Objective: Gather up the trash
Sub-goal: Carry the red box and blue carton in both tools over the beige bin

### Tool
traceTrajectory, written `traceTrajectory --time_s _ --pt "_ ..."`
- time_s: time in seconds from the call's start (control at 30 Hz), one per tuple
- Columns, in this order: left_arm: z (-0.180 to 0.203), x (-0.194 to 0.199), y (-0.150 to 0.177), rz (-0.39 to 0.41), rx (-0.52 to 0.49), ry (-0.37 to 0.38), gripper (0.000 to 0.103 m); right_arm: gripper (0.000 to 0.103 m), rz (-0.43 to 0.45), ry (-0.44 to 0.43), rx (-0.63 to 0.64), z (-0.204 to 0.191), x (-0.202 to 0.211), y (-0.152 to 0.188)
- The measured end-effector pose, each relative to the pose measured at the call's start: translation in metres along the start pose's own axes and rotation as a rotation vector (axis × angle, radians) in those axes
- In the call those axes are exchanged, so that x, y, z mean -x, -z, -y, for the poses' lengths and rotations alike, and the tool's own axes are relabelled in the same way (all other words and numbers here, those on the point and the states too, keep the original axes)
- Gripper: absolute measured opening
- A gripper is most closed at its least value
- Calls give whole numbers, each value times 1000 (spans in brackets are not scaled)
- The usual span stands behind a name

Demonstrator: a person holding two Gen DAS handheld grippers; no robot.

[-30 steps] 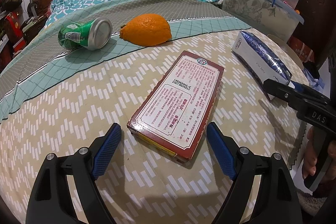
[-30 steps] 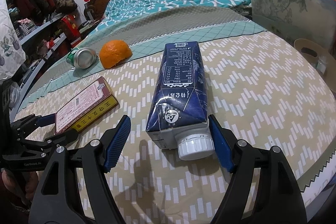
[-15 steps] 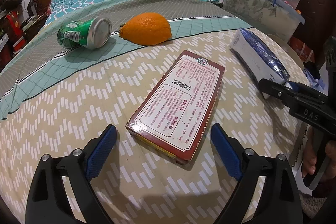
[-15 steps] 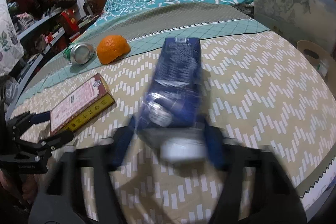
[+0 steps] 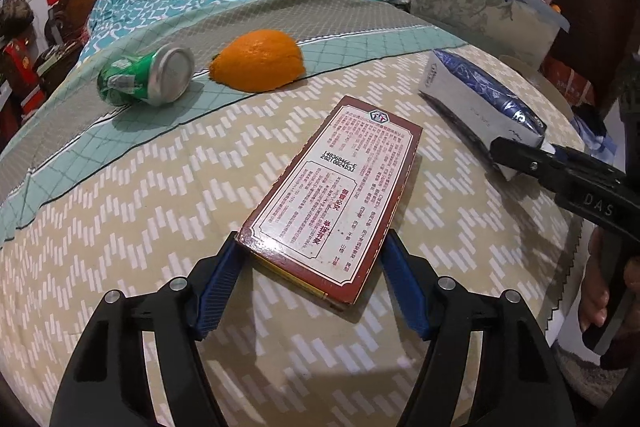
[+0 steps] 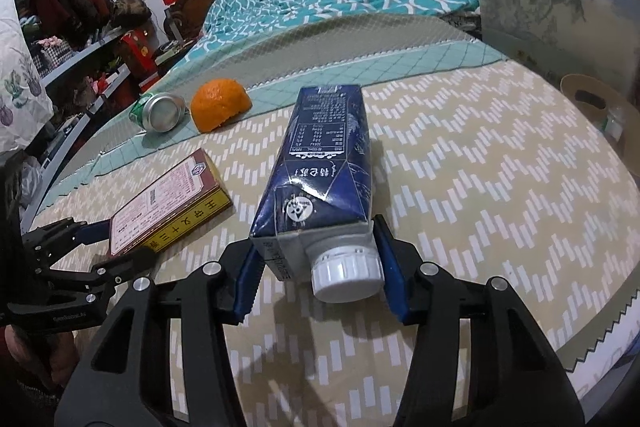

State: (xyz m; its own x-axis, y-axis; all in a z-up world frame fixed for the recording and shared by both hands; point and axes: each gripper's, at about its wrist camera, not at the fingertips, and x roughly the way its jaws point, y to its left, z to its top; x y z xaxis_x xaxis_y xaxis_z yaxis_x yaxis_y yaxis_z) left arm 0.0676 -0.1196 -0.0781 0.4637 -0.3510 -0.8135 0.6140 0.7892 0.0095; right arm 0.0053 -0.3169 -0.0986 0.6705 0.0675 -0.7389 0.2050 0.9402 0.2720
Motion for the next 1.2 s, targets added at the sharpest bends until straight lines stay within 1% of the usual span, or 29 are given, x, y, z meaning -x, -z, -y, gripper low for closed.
traceTrajectory --time_s 0.07,0.13,0.17,0.2,0.23,0.27,0.3,0.43,0.47,0.5,0.53,0.57,0.7,0.9,1.0,1.2 --pt "0 -1 -1 -2 2 -2 67 53 -7 -4 -3 1 -1 2" --pt "-2 -2 -1 -5 13 0 70 53 -7 -8 -7 1 -1 2" --pt "-3 -3 -2 -12 18 3 78 54 -9 -11 -14 1 -1 2" --pt "-3 -4 -2 -15 20 4 82 57 -10 -9 -18 2 -1 2" --pt "-3 -5 -3 -19 21 3 82 61 -9 -5 -21 2 -1 2" --pt "-4 -6 -4 -20 22 3 83 68 -2 -5 -19 1 -1 1" --pt "-4 -7 -5 -22 22 2 83 70 1 1 -12 0 -1 1" --pt "-3 -10 -9 -25 23 -4 83 71 -13 4 12 -3 -6 -5" --pt "-2 -11 -10 -25 20 -5 82 70 -23 2 20 -5 -8 -6" --pt "0 -11 -10 -23 15 -9 75 67 -30 -2 27 -5 -10 -7" --pt "2 -11 -10 -17 2 -19 71 61 -36 3 38 -7 -11 -7" --pt "4 -12 -11 -20 -8 -17 71 56 -36 4 45 -8 -11 -7" --pt "11 -14 -14 -20 -18 6 69 53 -14 -16 10 -1 -5 -4" --pt "26 -19 -27 -25 -32 63 68 52 15 3 -55 23 5 -2" --pt "41 -24 -39 -30 -54 97 68 52 38 20 -79 37 13 -2" --pt "86 -39 -68 -33 -142 145 68 52 71 53 -144 76 24 -4"
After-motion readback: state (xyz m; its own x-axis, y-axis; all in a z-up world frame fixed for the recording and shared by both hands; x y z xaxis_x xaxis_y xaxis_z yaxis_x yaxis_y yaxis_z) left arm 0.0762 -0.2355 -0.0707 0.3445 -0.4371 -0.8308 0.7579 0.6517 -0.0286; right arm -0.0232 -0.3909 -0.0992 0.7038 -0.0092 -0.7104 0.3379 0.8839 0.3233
